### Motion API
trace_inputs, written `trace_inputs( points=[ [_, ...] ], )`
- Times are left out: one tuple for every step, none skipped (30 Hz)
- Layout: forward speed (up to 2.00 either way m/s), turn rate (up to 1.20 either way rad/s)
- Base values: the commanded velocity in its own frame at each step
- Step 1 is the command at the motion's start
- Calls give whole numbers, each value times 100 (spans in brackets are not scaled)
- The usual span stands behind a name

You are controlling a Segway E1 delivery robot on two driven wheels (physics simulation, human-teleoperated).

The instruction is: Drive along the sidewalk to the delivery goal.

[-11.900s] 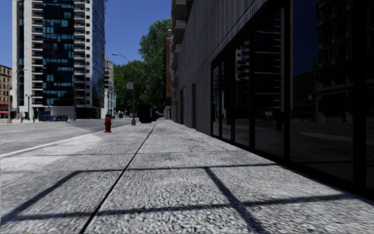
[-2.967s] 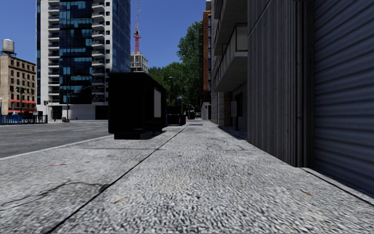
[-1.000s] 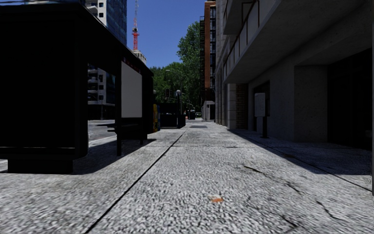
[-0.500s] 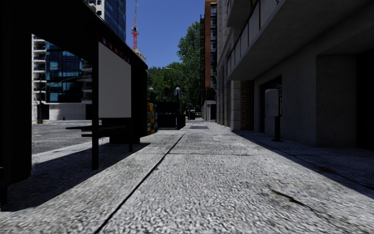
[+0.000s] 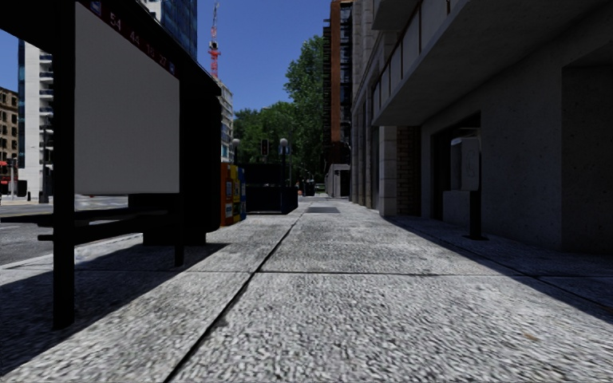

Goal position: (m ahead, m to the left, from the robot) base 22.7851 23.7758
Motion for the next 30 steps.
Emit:
trace_inputs(
  points=[
    [200, 0],
    [200, 0],
    [200, 0],
    [200, 0],
    [200, 0],
    [200, 0],
    [200, 0],
    [199, 0],
    [199, 0],
    [199, 0],
    [199, 0],
    [199, 0],
    [199, 0],
    [199, 0],
    [199, -4],
    [199, -10],
    [199, -11],
    [199, -11],
    [199, -9],
    [199, 0],
    [199, 0],
    [199, 0],
    [199, 0],
    [199, 0],
    [199, 0],
    [199, 0],
    [199, 0],
    [199, 0],
    [199, 0],
    [199, 0]
  ],
)
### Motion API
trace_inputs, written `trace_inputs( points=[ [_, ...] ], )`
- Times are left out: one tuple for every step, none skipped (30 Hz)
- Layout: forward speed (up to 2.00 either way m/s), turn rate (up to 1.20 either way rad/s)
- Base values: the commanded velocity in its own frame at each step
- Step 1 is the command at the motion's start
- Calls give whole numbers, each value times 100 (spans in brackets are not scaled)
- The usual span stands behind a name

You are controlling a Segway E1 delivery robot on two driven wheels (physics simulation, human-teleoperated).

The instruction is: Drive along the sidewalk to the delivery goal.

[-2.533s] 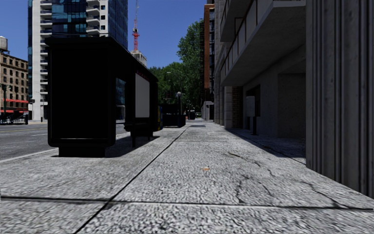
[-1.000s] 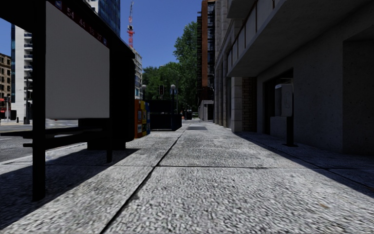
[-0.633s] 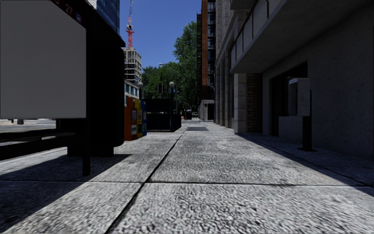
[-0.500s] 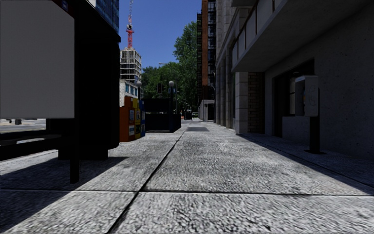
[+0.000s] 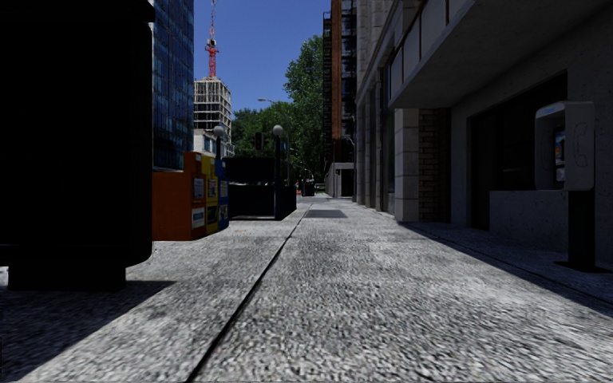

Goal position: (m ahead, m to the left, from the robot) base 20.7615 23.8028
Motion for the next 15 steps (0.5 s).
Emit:
trace_inputs(
  points=[
    [199, 0],
    [199, 0],
    [199, 0],
    [199, 0],
    [199, -13],
    [199, -31],
    [199, -31],
    [200, -46],
    [200, -49],
    [200, -50],
    [200, -50],
    [200, -45],
    [200, -25],
    [200, -8],
    [200, -8]
  ],
)
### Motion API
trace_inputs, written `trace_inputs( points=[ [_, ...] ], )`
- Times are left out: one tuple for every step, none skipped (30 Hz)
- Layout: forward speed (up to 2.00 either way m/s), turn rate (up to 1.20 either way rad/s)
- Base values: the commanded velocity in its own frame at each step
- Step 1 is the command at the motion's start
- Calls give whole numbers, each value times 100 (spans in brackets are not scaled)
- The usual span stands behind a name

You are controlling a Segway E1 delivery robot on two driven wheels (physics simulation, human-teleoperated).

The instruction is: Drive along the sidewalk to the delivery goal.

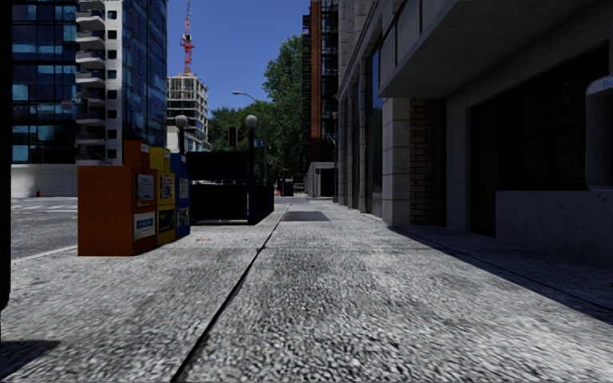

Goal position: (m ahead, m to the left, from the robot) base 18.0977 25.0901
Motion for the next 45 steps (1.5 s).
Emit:
trace_inputs(
  points=[
    [200, 0],
    [200, 0],
    [200, 0],
    [200, 0],
    [200, 0],
    [200, 0],
    [200, 0],
    [200, 0],
    [200, 0],
    [200, 0],
    [200, 0],
    [200, 0],
    [200, 0],
    [200, 0],
    [200, 0],
    [200, 0],
    [200, 0],
    [200, 0],
    [200, 0],
    [200, 0],
    [200, 0],
    [200, 0],
    [200, 0],
    [200, 0],
    [200, 0],
    [200, 0],
    [200, 0],
    [200, 0],
    [200, 0],
    [200, 0],
    [200, 0],
    [200, 0],
    [200, 0],
    [200, 0],
    [200, 0],
    [200, 0],
    [200, 0],
    [200, 0],
    [200, 0],
    [200, 0],
    [200, 0],
    [200, 0],
    [200, 0],
    [200, 0],
    [200, 0]
  ],
)
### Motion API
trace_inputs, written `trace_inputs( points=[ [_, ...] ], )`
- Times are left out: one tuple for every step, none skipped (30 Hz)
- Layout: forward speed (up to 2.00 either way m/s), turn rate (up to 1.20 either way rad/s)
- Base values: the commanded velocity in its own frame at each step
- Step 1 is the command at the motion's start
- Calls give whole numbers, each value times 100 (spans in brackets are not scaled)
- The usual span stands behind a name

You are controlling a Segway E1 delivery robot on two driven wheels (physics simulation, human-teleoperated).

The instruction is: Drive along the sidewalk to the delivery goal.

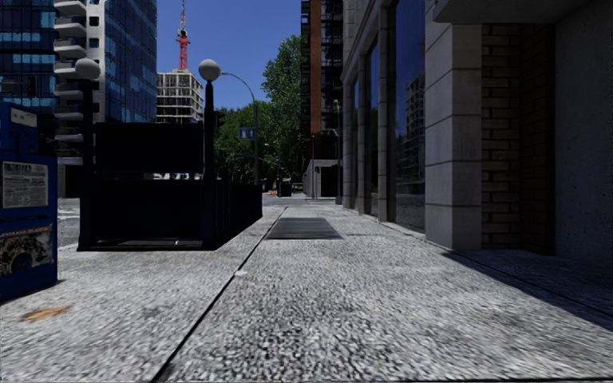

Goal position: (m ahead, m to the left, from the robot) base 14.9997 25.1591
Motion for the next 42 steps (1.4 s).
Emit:
trace_inputs(
  points=[
    [200, 0],
    [200, 0],
    [199, 0],
    [199, 0],
    [200, 0],
    [200, 0],
    [200, 0],
    [200, 0],
    [200, 0],
    [194, 0],
    [185, 0],
    [181, 0],
    [181, 0],
    [182, 0],
    [185, 0],
    [186, 0],
    [186, 0],
    [192, 0],
    [193, 0],
    [194, 0],
    [194, 0],
    [190, 0],
    [189, 0],
    [189, 0],
    [189, 0],
    [188, 0],
    [188, 0],
    [188, 0],
    [189, 0],
    [190, 0],
    [190, 0],
    [190, 0],
    [190, 0],
    [190, 0],
    [190, 0],
    [190, 0],
    [190, 0],
    [190, 0],
    [190, 0],
    [190, 0],
    [190, 0],
    [190, 0]
  ],
)
